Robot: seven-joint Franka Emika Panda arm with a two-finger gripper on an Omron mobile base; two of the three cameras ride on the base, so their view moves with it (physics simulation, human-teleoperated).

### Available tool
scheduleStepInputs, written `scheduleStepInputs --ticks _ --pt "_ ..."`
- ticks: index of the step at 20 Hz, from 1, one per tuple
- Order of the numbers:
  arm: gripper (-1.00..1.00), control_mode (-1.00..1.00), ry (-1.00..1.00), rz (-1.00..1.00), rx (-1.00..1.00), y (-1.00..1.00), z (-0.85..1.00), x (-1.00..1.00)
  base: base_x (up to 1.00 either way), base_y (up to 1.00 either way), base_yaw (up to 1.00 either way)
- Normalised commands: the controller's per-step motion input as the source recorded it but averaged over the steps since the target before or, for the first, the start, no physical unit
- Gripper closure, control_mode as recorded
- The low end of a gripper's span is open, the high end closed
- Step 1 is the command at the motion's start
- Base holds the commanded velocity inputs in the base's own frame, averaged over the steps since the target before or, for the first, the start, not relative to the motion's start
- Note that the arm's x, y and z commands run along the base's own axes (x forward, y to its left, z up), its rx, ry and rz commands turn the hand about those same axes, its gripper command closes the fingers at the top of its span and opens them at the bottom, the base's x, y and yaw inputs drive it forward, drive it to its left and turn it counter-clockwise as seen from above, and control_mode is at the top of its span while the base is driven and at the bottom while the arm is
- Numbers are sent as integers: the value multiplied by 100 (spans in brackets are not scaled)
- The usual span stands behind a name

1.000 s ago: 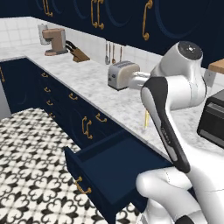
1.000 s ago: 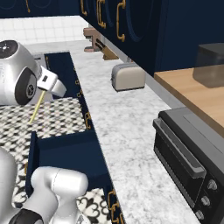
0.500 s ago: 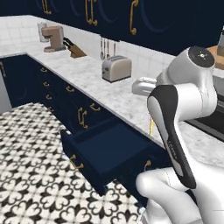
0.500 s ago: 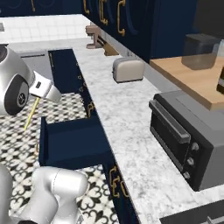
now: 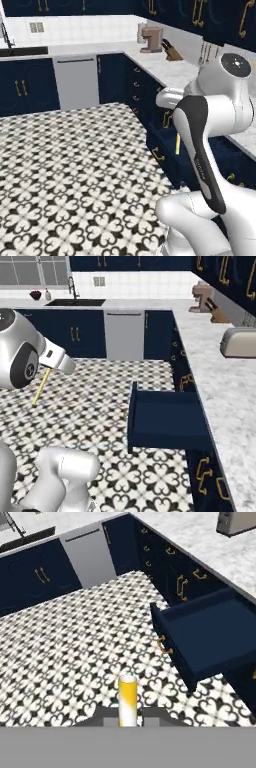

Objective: Take a straw from the drawer in front and place it inside the glass cup on the dining counter.

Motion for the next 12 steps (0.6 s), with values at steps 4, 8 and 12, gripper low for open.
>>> scheduleStepInputs --ticks 4,8,12 --pt "100 100 0 0 0 0 0 0 0 76 74" --pt "100 100 0 0 0 0 0 0 0 71 66" --pt "100 100 0 0 0 0 0 0 0 71 57"
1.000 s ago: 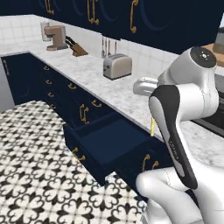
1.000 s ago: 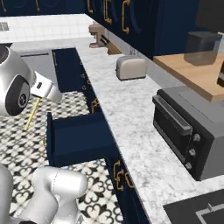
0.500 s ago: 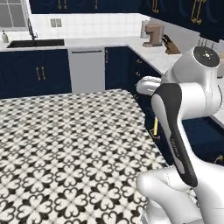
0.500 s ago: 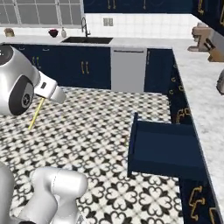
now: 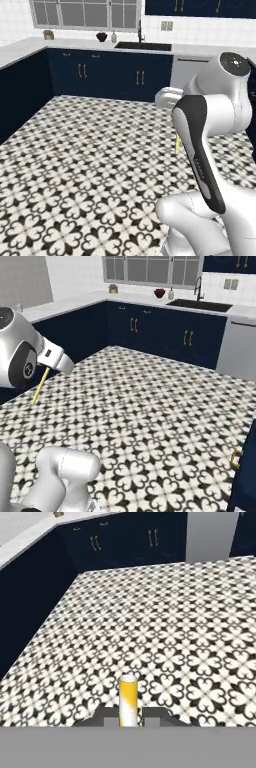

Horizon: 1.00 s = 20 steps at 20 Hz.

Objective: Take a straw from the drawer in front and place it inside the glass cup on the dining counter.

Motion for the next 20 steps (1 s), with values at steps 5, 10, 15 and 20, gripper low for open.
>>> scheduleStepInputs --ticks 5,10,15,20 --pt "100 100 0 0 0 0 0 0 9 97 31" --pt "100 100 0 0 0 0 0 0 35 100 1" --pt "100 100 0 0 0 0 0 0 38 100 -1" --pt "100 100 0 0 0 0 0 0 29 100 0"
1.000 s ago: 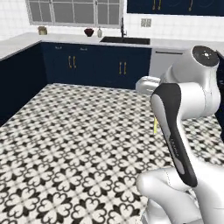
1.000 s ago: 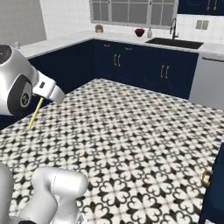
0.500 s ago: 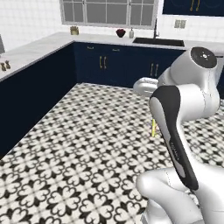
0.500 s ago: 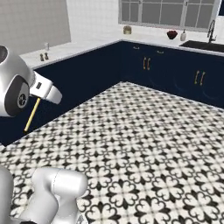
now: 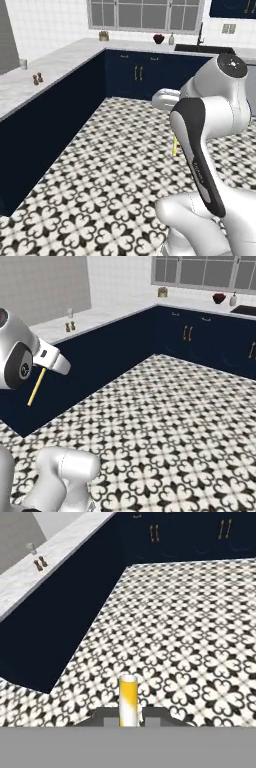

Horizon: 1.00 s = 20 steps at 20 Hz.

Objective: Take a straw from the drawer in front and place it inside the glass cup on the dining counter.

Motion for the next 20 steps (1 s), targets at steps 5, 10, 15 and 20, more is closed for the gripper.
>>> scheduleStepInputs --ticks 5,10,15,20 --pt "100 100 0 0 0 0 0 0 21 100 0" --pt "100 100 0 0 0 0 0 0 5 100 -3" --pt "100 100 0 0 0 0 0 0 0 100 -9" --pt "100 100 0 0 0 0 0 0 0 100 -13"
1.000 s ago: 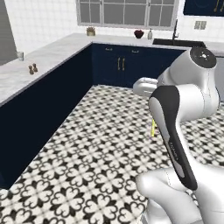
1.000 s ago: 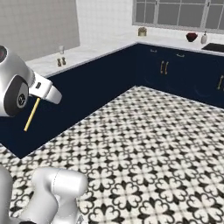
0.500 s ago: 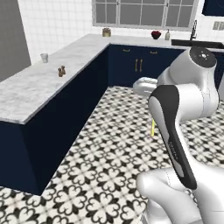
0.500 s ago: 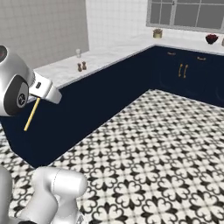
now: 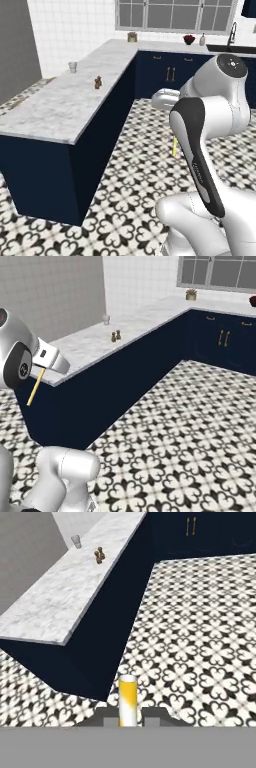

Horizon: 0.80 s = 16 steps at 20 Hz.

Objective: Take a straw from the drawer in front and place it inside the glass cup on the dining counter.

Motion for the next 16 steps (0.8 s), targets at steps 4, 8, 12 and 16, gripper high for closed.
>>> scheduleStepInputs --ticks 4,8,12,16 --pt "100 100 0 0 0 0 0 0 0 100 -16" --pt "100 100 0 0 0 0 0 0 3 100 -17" --pt "100 100 0 0 0 0 0 0 3 100 -18" --pt "100 100 0 0 0 0 0 0 9 100 -19"
